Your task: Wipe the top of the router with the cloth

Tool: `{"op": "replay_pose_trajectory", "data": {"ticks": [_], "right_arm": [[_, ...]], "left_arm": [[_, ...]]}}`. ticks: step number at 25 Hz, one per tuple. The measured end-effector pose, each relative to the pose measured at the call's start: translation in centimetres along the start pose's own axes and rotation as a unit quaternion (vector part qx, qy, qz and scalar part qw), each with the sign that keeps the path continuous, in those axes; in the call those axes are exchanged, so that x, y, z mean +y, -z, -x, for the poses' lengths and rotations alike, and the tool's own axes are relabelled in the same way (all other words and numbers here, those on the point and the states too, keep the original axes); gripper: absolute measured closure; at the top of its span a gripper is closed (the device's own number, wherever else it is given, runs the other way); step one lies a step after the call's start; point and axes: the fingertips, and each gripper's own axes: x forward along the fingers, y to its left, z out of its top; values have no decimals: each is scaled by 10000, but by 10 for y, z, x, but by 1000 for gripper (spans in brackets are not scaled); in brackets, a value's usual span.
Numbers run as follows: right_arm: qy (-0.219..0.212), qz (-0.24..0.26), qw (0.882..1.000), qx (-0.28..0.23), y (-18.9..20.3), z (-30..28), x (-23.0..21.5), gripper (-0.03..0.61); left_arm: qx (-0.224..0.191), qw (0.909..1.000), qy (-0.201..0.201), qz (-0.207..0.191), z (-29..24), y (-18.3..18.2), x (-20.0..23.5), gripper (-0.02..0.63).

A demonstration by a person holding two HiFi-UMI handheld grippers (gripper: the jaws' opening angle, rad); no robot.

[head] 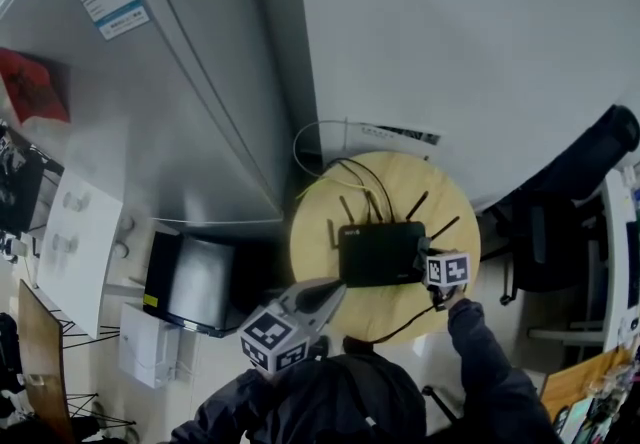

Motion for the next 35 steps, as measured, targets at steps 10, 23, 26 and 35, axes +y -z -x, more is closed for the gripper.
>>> {"op": "replay_pose_trajectory", "data": {"ticks": [10, 23, 26, 35], "right_arm": [[-1290, 728, 9889, -124, -6, -12, 170, 507], [-1495, 1010, 9832, 271, 34, -24, 202, 506], [-1362, 882, 9865, 226, 36, -15, 170, 506], [-805, 348, 9961, 106, 52, 17, 57, 506]], "left_arm": [[-74, 9998, -166, 51, 14, 2, 0, 620], [-79, 9996, -257, 44, 22, 8, -8, 620], [-67, 9998, -195, 34, 16, 8, -13, 621], [-2, 10000, -19, -32, -2, 9, -24, 620]]}}
